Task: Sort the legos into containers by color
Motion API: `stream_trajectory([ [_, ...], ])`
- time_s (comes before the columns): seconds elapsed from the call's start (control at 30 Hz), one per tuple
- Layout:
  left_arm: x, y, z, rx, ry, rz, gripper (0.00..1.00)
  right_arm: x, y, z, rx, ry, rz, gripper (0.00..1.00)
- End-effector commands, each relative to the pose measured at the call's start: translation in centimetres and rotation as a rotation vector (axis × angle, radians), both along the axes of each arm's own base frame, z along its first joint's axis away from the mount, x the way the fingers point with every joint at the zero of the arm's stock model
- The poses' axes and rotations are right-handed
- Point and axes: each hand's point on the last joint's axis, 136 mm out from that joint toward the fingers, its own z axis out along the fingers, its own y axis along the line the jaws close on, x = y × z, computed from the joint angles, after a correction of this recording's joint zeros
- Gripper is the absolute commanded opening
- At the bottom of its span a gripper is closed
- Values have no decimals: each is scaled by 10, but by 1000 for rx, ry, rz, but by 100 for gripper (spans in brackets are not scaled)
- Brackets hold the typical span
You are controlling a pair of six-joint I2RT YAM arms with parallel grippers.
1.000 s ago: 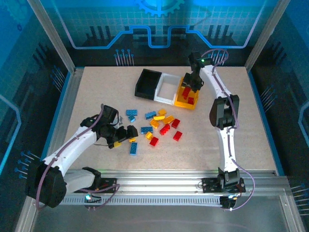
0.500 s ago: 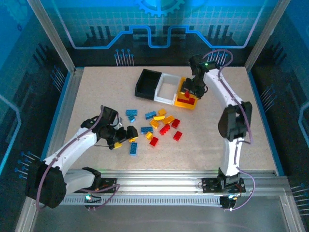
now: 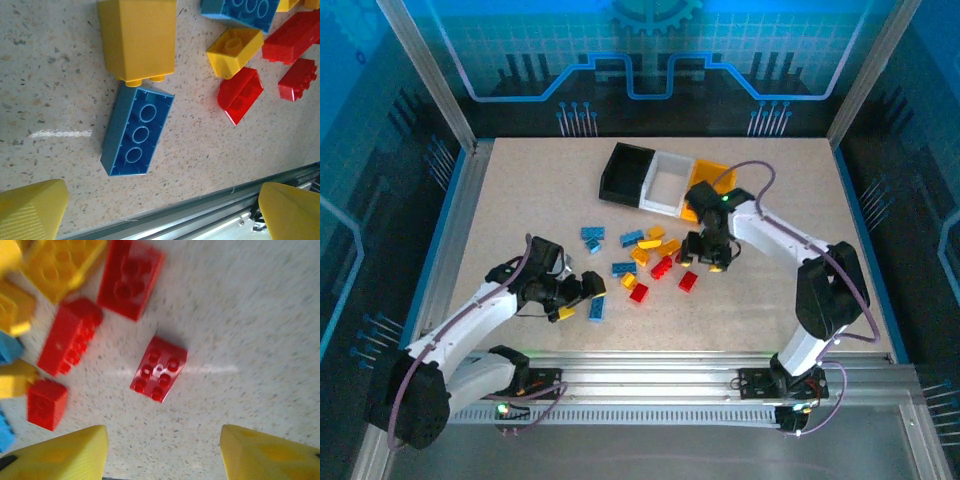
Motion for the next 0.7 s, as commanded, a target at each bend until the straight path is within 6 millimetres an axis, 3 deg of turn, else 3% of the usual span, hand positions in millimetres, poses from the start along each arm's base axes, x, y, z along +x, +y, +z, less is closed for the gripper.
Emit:
stream_trajectory([
  [0.0,-3,-3,12,-19,-14,-2,99,-9,14,-7,16,-15,0,61],
  [0.2,-2,-2,14,-5,-20,-3,99,-11,23,-33,-30,35,13,61],
  [0.43,6,-4,24,3,-36,-31,99,-5,19,-46,-66,39,-28,61],
  [0.67,0,1,25,17,-50,-26,99,3,20,-61,-59,72,-66,60],
])
